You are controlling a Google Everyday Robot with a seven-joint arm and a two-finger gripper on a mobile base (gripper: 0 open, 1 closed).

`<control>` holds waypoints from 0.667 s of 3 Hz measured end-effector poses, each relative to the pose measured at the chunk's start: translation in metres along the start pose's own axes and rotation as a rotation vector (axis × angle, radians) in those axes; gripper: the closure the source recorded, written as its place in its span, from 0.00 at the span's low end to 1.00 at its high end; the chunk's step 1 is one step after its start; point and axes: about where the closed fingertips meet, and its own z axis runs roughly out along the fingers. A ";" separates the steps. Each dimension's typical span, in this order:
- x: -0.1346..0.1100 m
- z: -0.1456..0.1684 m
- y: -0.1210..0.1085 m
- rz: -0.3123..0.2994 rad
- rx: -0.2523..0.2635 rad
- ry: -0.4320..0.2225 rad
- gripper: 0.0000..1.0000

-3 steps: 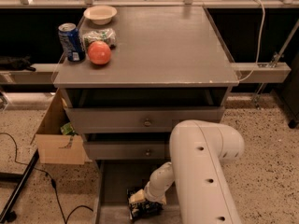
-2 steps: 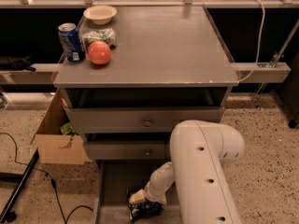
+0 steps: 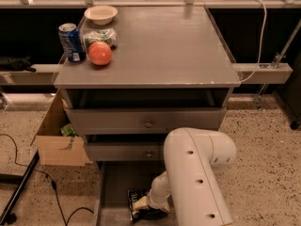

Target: Pick blue chip bag from bottom drawer and place on counter

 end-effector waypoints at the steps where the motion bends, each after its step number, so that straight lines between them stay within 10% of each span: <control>1: 0.000 0.000 0.000 0.000 0.000 0.000 0.17; 2: 0.000 0.000 0.000 0.000 0.000 0.000 0.41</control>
Offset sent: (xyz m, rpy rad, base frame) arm 0.0000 0.0000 0.0000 0.0000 0.0000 0.0000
